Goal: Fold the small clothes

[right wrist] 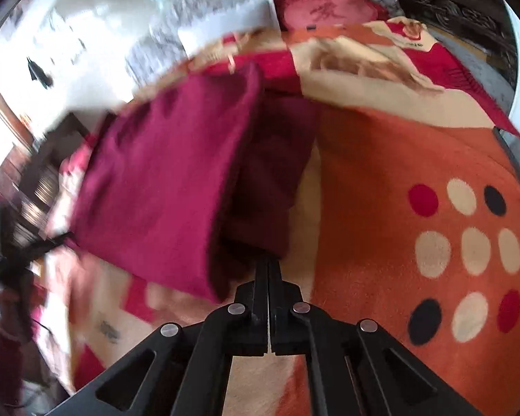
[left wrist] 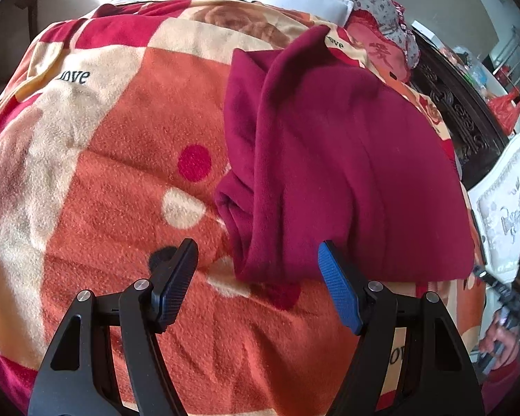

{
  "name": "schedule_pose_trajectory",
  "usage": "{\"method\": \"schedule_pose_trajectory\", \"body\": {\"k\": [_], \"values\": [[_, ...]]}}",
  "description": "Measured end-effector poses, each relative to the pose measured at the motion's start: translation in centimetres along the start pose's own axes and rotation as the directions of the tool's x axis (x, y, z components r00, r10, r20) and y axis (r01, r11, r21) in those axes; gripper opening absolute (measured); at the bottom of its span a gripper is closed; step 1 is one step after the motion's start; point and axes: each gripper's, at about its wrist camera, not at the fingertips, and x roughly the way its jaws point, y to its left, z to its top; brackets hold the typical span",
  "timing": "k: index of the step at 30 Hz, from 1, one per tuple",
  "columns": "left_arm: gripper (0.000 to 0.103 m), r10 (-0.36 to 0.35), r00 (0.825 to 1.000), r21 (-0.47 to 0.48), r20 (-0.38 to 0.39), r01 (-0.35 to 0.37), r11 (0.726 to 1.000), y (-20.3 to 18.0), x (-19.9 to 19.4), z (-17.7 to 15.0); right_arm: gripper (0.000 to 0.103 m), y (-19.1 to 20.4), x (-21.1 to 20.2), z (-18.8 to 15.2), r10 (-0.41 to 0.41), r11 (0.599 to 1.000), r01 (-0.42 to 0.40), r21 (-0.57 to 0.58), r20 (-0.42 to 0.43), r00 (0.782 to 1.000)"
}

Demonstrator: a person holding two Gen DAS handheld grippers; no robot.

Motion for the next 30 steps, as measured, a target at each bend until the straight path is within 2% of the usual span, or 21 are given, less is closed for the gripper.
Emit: {"method": "schedule_pose_trajectory", "body": {"k": [3, 5, 6, 7, 8, 9, 10, 12, 16, 18, 19, 20, 23, 30], "values": [[0.072, -0.019, 1.0, 0.014, 0.005, 0.019, 1.0, -0.2, 0.1, 0.0, 0.001, 0.6, -2.0, 0.8, -0.004, 1.0, 0.005, -0.007, 0.046, 0.999], [0.072, -0.029, 1.0, 0.021, 0.003, 0.029, 0.999, -0.4, 0.3, 0.0, 0.001, 1.1, -2.8, 1.5, 0.022, 1.0, -0.022, -0.008, 0.068, 0.997], [0.068, -0.03, 1.0, 0.029, 0.005, 0.029, 0.999, -0.5, 0.4, 0.1, 0.002, 1.7, -2.9, 1.9, 0.04, 0.999, -0.04, -0.001, 0.071, 0.997], [0.053, -0.033, 0.999, 0.04, 0.007, 0.033, 0.999, -0.6, 0.4, 0.1, 0.002, 2.0, -2.8, 2.2, 0.055, 0.998, -0.056, 0.007, 0.068, 0.996], [0.042, -0.036, 0.999, 0.053, 0.001, 0.036, 0.998, -0.8, 0.6, 0.2, 0.002, 2.5, -2.6, 2.3, 0.072, 0.997, -0.073, 0.011, 0.063, 0.995], [0.021, -0.03, 0.999, 0.063, -0.012, 0.031, 0.998, -0.8, 0.8, 0.3, 0.003, 3.1, -2.1, 2.4, 0.095, 0.995, -0.096, 0.012, 0.054, 0.994], [0.014, -0.018, 1.0, 0.075, -0.019, 0.019, 0.997, -0.8, 1.0, 0.3, 0.003, 3.7, -1.7, 2.5, 0.109, 0.994, -0.11, 0.006, 0.045, 0.993], [0.009, -0.018, 1.0, 0.099, -0.025, 0.02, 0.995, -0.7, 1.0, 0.5, 0.003, 5.1, -1.0, 2.5, 0.13, 0.991, -0.129, -0.016, 0.031, 0.991], [0.008, -0.032, 0.999, 0.101, -0.006, 0.032, 0.994, 0.3, 0.0, 1.0, 0.004, 8.4, 0.4, 2.6, 0.172, 0.982, -0.171, -0.08, 0.009, 0.985], [0.008, -0.024, 1.0, 0.085, -0.005, 0.024, 0.996, 1.1, 0.1, 0.9, 0.017, 9.8, 1.5, 2.8, 0.181, 0.977, -0.18, -0.11, -0.002, 0.983], [0.008, -0.018, 1.0, 0.078, -0.008, 0.019, 0.997, 1.4, 0.2, 0.7, 0.043, 10.3, 2.1, 2.9, 0.184, 0.976, -0.184, -0.114, -0.014, 0.983], [0.008, -0.018, 1.0, 0.065, -0.012, 0.019, 0.998, 1.7, 0.5, 0.5, 0.06, 10.9, 2.9, 3.1, 0.189, 0.975, -0.192, -0.113, -0.032, 0.981], [0.008, -0.027, 1.0, 0.052, -0.004, 0.028, 0.998, 1.7, 0.2, 0.2, 0.061, 12.8, 4.4, 3.8, 0.219, 0.965, -0.224, -0.136, -0.047, 0.975], [0.01, -0.02, 1.0, 0.015, 0.014, 0.02, 1.0, 0.9, -0.5, 0.4, 0.061, 18.3, 8.9, 8.8, 0.232, 0.951, -0.241, -0.195, -0.069, 0.97]]}}
